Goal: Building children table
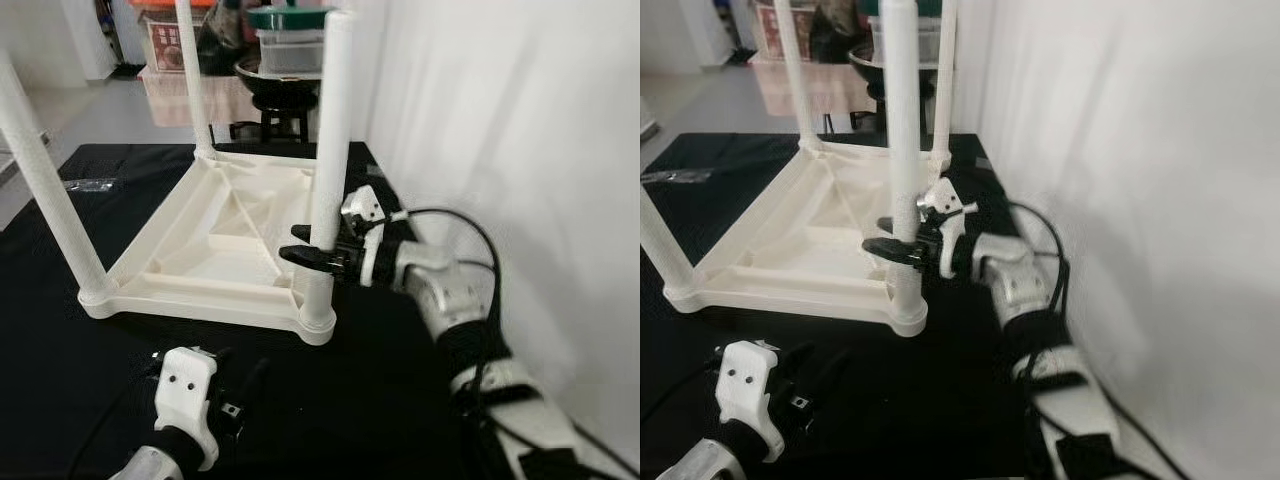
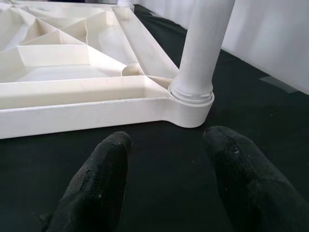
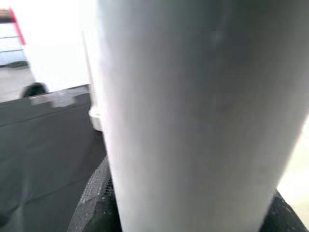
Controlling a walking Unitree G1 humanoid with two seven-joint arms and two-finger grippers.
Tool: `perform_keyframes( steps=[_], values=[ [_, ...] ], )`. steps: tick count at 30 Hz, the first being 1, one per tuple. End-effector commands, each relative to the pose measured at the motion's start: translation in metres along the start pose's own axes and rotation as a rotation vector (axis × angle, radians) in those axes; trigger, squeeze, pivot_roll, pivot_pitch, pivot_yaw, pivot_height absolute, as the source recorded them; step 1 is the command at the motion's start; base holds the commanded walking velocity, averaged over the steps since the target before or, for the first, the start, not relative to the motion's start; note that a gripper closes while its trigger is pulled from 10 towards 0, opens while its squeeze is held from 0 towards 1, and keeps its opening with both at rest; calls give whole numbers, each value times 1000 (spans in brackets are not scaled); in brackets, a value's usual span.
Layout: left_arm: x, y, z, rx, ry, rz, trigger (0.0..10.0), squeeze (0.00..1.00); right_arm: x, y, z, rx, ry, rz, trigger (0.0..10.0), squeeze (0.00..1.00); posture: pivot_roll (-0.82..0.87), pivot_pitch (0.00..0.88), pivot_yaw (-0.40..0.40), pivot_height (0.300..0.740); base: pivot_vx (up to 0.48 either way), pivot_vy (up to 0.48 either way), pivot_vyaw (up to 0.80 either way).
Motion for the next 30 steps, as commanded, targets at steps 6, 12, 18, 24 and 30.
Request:
perform_keyframes(
  steps=[6, 12, 18, 24, 30],
  values=[
    [1, -5, 2, 1, -11, -17, 10000, 0, -16, -72, -10, -32, -422, -297, 0, 0, 65, 0, -83, 740, 0, 0, 0],
    [3, -3, -2, -2, 14, -7, 10000, 0, -1, -61, -24, -17, -321, -273, 0, 0, 62, 0, -82, 740, 0, 0, 0],
    [6, -3, 0, -2, 4, -5, 10000, 0, 4, -41, -26, -2, -234, -193, 10000, 1000, 54, 0, -81, 740, 0, 0, 0],
    [9, -1, -1, -2, 11, 8, 10000, 0, 1, -11, -25, -61, 90, -58, 10000, 0, 63, 0, -84, 740, 0, 0, 0],
    [9, 1, -2, 1, 15, 13, 10000, 0, -7, -7, -28, -153, 322, -98, 10000, 0, 67, 0, -83, 740, 0, 0, 0]
  ],
)
Point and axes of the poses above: a point about 5 cm out from each wrist's last joint towards the gripper, its own x axis pointing out of the wrist towards the gripper, its own y axis along the axis of the wrist's last joint, z = x × y, the point moved 5 cm from there along x, pointing out of the wrist towards the gripper, and after that the axes turned 1 degree about x, right-handed, at the moved point
